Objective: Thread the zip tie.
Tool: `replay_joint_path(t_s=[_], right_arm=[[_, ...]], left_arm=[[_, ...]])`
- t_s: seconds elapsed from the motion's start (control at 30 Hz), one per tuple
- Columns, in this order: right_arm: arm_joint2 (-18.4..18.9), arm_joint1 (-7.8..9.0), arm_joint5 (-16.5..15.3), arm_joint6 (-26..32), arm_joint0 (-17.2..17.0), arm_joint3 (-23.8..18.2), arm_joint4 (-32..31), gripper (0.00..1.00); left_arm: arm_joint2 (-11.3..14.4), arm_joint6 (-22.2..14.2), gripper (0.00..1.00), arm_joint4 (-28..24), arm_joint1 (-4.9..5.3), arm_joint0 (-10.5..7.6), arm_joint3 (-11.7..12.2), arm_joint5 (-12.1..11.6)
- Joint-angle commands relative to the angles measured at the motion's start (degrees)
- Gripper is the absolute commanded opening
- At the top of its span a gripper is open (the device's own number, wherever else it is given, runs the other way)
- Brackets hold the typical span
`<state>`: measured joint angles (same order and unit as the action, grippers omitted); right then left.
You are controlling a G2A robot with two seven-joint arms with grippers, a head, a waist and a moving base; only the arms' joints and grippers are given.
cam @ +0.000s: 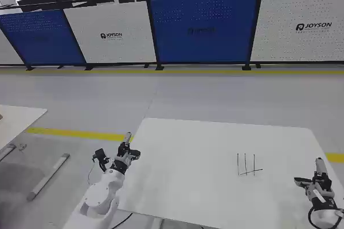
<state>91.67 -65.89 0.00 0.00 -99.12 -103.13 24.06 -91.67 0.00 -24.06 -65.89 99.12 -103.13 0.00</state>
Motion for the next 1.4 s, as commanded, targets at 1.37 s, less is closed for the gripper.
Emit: replay_joint_path(t_s=[1.37], right_arm=[[4.5,1.73,-4.4,20.8,3.5,1.1,-14.6,1.00]], left_arm=[[0.0,0.0,1.00,0.0,0.00,0.00,0.0,0.0]])
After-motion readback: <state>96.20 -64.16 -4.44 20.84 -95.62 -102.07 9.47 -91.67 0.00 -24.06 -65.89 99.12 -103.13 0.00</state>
